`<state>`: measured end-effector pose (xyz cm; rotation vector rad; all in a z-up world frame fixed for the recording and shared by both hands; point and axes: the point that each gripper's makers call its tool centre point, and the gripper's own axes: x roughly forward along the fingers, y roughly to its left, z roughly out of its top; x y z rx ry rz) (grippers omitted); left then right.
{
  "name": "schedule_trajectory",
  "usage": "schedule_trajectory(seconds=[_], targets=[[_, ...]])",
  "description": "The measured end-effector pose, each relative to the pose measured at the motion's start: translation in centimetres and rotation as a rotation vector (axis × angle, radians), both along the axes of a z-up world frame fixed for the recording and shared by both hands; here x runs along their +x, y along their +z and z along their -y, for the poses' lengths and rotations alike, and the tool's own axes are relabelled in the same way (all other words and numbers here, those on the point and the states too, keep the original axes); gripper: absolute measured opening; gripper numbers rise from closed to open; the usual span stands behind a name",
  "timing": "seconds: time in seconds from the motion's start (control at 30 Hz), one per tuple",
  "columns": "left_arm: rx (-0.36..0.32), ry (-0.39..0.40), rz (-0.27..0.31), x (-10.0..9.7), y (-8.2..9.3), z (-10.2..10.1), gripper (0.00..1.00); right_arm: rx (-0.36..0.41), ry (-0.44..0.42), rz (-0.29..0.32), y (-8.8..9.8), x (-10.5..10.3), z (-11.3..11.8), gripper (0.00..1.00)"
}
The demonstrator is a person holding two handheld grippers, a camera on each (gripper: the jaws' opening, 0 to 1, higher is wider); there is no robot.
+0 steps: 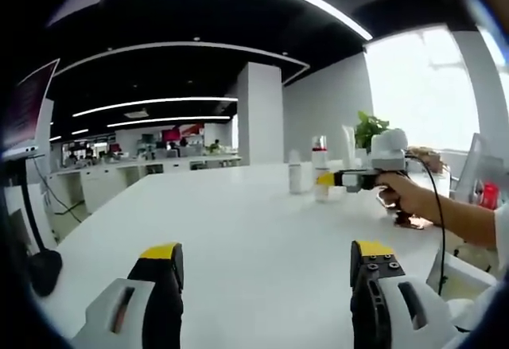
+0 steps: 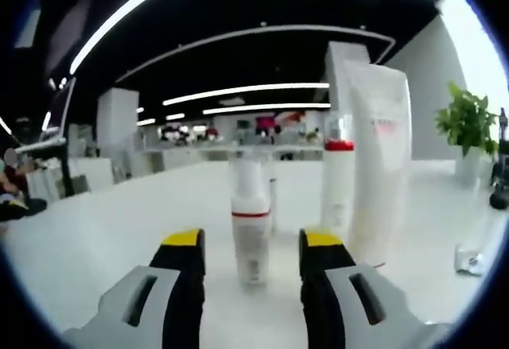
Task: Arrange the skincare products in the storage area until every visible bottle or jar stands upright without overlapping.
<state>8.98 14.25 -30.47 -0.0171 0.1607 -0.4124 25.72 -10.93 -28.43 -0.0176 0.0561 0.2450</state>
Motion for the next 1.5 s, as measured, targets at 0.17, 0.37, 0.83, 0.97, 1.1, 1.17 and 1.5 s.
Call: schedule_trajectory(seconds=[0.17,0.37,0.83,0.97,1.1,1.17,1.5], targets=[[-0.003,0.001,0.000,-0.1,0.1,-0.1,0.89,0.009,0.008,0.028,0.9,-0.7,0.1,0.52],[0.005,0.003,-0.006,-0.2,0.1,-0.4,0.89,0.018,0.075,0.023,1.1,-1.8,-1.9,0.65],[-0.030,-0.018,0.007,-1.0,0.8,0.0,0.88,0.087,0.204,0.040,3.7,-5.3,-3.8,0.78],[-0.034,-0.020,0.011,-1.5,1.0,0.0,0.89,0.152,0.272,0.011,4.3,-6.1,-4.4,0.85],[-0.059,-0.039,0.008,-1.9,1.2,0.1,0.90,0.159,0.325,-0.008,4.6,-7.0,-4.7,0.93],[-0.071,-0.047,0.009,-2.1,1.2,0.1,0.90,0.146,0.364,0.006,4.8,-8.3,-4.8,0.94],[-0.073,-0.049,0.006,-2.5,1.0,0.4,0.94,0.178,0.454,0.066,6.1,-12.2,-4.8,1.00]])
